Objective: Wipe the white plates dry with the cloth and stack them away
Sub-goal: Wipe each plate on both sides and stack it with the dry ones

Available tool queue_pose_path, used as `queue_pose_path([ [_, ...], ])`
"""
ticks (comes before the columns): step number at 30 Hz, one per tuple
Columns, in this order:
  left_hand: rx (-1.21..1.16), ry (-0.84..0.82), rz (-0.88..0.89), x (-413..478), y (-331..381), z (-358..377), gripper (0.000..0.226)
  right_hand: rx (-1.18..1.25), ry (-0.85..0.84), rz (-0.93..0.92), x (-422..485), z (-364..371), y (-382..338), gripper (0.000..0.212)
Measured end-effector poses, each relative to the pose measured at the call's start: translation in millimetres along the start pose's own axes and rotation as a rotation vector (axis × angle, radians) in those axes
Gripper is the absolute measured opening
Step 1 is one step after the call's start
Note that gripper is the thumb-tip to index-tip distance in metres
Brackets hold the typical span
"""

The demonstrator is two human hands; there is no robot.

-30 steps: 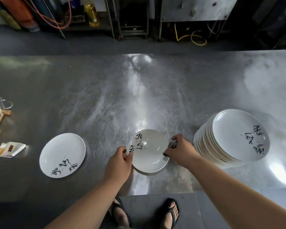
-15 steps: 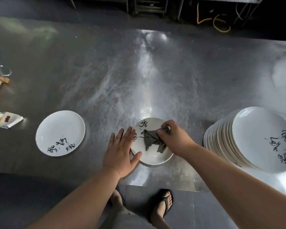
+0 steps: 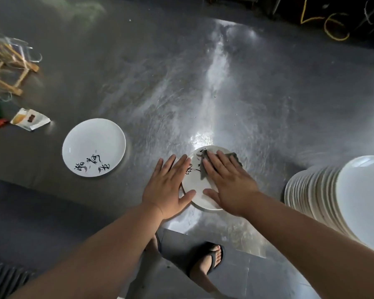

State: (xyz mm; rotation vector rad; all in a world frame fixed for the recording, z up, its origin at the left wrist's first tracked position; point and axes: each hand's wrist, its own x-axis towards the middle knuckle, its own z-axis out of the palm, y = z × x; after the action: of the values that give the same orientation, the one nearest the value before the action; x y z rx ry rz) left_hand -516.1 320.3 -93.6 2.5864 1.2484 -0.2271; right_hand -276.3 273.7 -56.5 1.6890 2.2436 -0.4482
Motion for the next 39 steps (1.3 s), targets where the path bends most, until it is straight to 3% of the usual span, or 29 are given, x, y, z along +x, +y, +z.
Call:
queue_pose_path([
  [3,0.004,0.000,-0.008,-0.4,0.0,0.5,0.091,0.070,-0.050,0.098,5.4,-12.0,-17.7,0.084],
  [9,-0.010,0.000,-0.005,0.1,0.8,0.6,0.092,0.040,-0.009,-0.081,-26.4,-4.5,-33.2,0.079],
  [14,-0.015,-0.017,-0.006,0.5,-0.4,-0.3,0.093,0.120,0.014,0.023,15.6,-15.9,-10.3,0.088],
  [19,-0.029,-0.004,-0.018,0.2,1.6,-0.9,0.090,0.067,-0.058,-0.270,-33.4,14.3,-29.8,0.101],
  [21,-0.038,-0.005,-0.013,-0.1,1.2,-0.9,0.091,0.020,-0.053,-0.297,-32.8,15.0,-19.4,0.098],
  [26,-0.033,-0.016,-0.020,1.1,0.6,-1.7,0.094,-0.055,-0.002,0.038,-0.4,-7.7,2.7,0.087],
  [28,-0.031,-0.019,-0.019,0.7,0.4,-1.4,0.094,-0.009,-0.044,0.041,-8.0,-8.4,-11.1,0.083],
  [31,-0.041,0.024,-0.019,-0.3,1.2,-0.3,0.092,0.109,-0.043,-0.107,-40.6,10.3,-39.4,0.087],
  [34,-0.046,0.038,-0.015,-0.2,0.7,1.9,0.090,0.060,-0.053,-0.192,-46.4,14.9,-27.8,0.090],
  [39,-0.047,0.020,-0.023,1.1,0.7,2.0,0.088,0.049,-0.076,0.043,-24.4,-12.2,4.2,0.090],
])
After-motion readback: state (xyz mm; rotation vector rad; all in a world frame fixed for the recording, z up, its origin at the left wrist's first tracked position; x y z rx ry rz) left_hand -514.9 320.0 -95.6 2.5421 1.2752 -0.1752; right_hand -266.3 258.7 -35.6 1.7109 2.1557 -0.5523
